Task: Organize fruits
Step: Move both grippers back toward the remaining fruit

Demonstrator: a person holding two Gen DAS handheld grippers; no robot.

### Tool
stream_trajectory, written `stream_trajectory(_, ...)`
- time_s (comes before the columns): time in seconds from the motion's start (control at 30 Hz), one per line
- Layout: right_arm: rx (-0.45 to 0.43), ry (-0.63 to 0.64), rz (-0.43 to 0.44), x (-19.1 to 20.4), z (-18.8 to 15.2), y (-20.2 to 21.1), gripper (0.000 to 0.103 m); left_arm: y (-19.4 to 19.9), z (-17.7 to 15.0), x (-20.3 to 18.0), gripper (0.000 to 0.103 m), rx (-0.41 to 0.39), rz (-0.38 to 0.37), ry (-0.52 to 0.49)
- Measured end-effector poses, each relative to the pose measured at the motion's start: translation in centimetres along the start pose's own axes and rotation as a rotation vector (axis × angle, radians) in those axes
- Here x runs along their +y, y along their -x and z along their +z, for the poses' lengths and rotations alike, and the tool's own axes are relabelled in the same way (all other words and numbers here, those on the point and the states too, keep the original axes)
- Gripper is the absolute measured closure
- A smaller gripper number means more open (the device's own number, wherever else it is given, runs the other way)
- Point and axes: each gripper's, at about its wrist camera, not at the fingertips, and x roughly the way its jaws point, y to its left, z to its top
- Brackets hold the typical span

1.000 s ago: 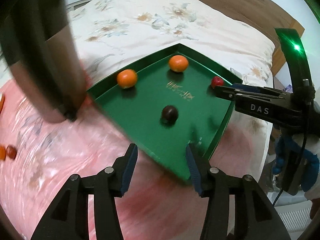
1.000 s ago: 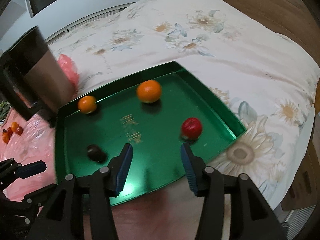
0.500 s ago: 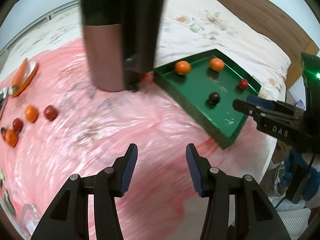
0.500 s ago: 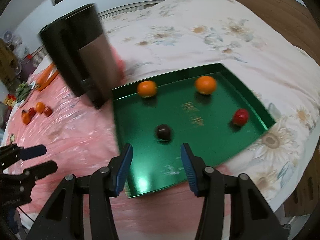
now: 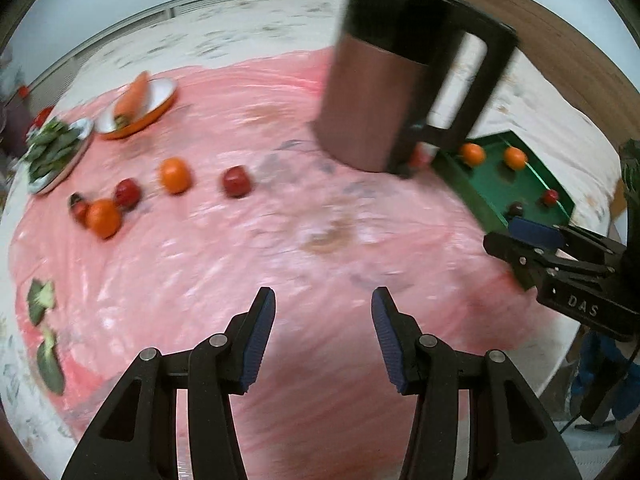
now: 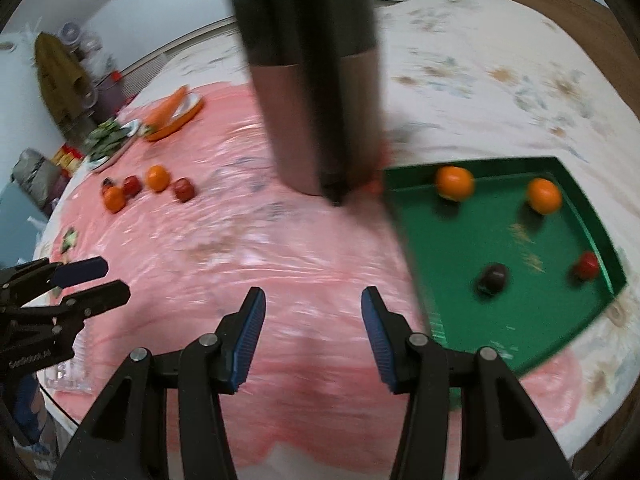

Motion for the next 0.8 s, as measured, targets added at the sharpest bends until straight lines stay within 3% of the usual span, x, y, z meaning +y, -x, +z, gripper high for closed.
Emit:
stream_trajectory(0.4, 0.04, 0.122, 0.102, 7.8, 2.7, -4.6, 0.011, 0.1, -0.9, 9.6, 0.059, -0.014, 0.105, 0.142)
stream_trajectory(0.8, 0.053, 0.198, 0.172, 12.6, 6.4, -9.1, 0.011, -1.3, 1.4, 18.2, 0.059, -0.05, 0.178, 0.267)
